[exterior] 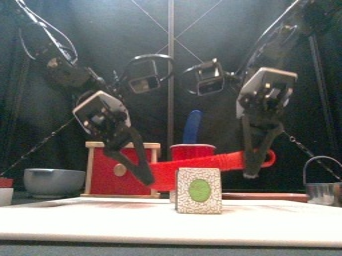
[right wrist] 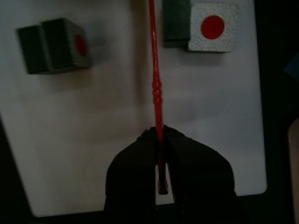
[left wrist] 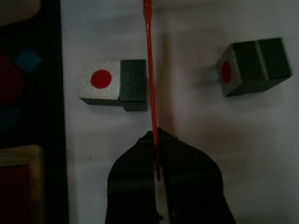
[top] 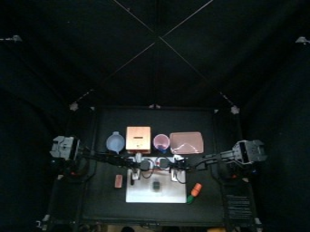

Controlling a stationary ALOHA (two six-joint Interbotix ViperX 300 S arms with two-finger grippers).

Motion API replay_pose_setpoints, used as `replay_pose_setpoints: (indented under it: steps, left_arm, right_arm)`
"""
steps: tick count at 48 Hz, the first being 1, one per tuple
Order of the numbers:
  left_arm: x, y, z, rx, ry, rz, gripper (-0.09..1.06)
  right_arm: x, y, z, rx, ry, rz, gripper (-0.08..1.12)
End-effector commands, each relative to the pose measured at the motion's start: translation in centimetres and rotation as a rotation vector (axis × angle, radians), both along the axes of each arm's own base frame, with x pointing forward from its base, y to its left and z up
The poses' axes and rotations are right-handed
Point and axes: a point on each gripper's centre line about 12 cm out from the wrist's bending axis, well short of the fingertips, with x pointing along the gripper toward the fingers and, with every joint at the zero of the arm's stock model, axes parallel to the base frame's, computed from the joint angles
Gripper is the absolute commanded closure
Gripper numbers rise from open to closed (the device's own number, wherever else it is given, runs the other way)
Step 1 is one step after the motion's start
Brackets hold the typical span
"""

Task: Cut the sushi into 4 pieces with the knife
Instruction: Cut the sushi into 4 pieces

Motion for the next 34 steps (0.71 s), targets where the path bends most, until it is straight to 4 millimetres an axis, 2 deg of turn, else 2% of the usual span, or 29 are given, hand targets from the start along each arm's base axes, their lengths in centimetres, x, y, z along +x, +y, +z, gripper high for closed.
replay_pose_setpoints:
  steps: [1, 9, 30, 34]
  left_arm:
    - [0.2, -1.9, 2.7, -0.01, -0.067, -0.047, 0.69]
    - [0.0, -3.9, 2.3, -0.032, -0.044, -0.076, 0.69]
    - [0.7, -6.4, 1.7, -0.082, -0.025, -0.087, 0.69]
    - [0.7, -6.4, 1.3, -0.086, -0.013, -0.081, 0.69]
  right_arm:
    - [0.8, 1.7, 3.4, 0.041, -0.107, 0.019, 0.85]
    - [0.5, 3.2, 3.1, 0.082, -0.094, 0.03, 0.85]
    - [0.2, 3.8, 2.4, 0.103, -0.077, 0.028, 0.85]
    - [0.1, 3.9, 1.7, 0.104, -0.064, 0.025, 0.85]
